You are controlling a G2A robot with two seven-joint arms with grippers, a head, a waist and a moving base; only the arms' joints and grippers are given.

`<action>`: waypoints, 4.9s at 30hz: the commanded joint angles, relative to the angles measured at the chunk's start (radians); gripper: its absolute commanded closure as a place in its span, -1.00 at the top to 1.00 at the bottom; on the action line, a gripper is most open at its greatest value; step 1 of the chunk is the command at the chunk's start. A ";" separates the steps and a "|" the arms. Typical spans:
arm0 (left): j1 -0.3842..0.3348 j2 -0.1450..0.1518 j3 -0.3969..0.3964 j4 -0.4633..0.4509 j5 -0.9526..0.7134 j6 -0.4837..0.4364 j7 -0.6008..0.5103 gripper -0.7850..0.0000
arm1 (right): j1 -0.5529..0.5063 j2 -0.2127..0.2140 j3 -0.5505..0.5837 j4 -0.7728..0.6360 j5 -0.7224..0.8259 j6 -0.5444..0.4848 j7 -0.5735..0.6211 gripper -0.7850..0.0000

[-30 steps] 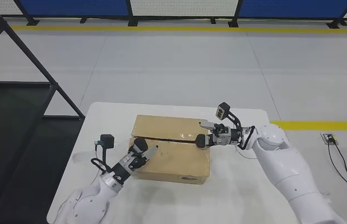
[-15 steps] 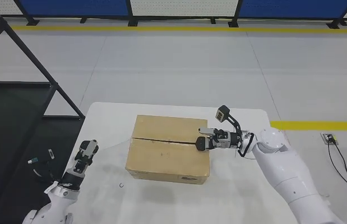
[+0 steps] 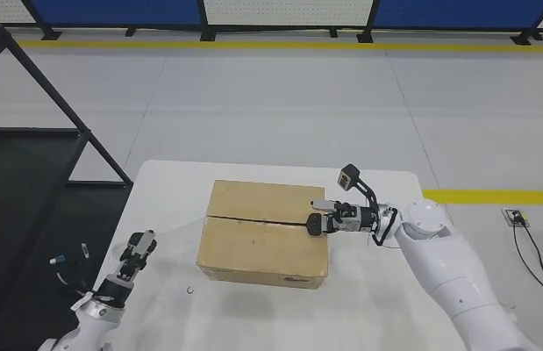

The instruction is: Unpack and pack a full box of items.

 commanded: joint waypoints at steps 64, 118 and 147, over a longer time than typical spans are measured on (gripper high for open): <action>-0.360 -0.058 0.119 0.310 -0.356 0.135 -0.025 1.00 | -0.008 -0.009 0.010 -0.012 -0.011 0.041 -0.054 1.00; -0.297 -0.094 0.306 -0.059 0.096 0.164 0.138 1.00 | -0.044 0.000 0.075 0.013 0.055 0.075 -0.033 1.00; -0.359 -0.125 0.409 0.014 0.137 0.190 0.117 1.00 | -0.150 0.055 0.210 -0.041 0.131 0.159 0.087 1.00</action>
